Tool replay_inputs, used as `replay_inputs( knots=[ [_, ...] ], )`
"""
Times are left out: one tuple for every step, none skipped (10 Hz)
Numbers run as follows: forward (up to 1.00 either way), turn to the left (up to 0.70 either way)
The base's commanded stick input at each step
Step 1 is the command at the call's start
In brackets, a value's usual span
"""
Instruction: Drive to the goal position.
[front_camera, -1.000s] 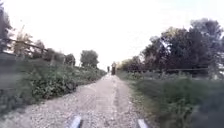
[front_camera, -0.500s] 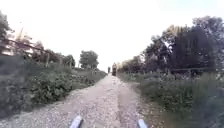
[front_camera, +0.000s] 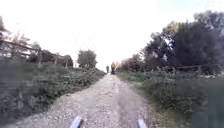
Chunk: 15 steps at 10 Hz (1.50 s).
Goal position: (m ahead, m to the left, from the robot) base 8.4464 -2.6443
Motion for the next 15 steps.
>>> replay_inputs(
  knots=[
    [1.0, 0.0],
    [1.0, 0.0],
    [1.0, 0.0],
    [1.0, 0.0],
    [1.0, 0.0],
    [1.0, 0.0],
    [1.0, 0.0],
    [1.0, 0.0],
    [1.0, 0.0],
    [1.0, 0.0],
    [1.0, 0.0],
    [1.0, 0.0],
    [1.0, 0.0],
    [1.0, 0.0],
    [1.0, 0.0]
  ],
)
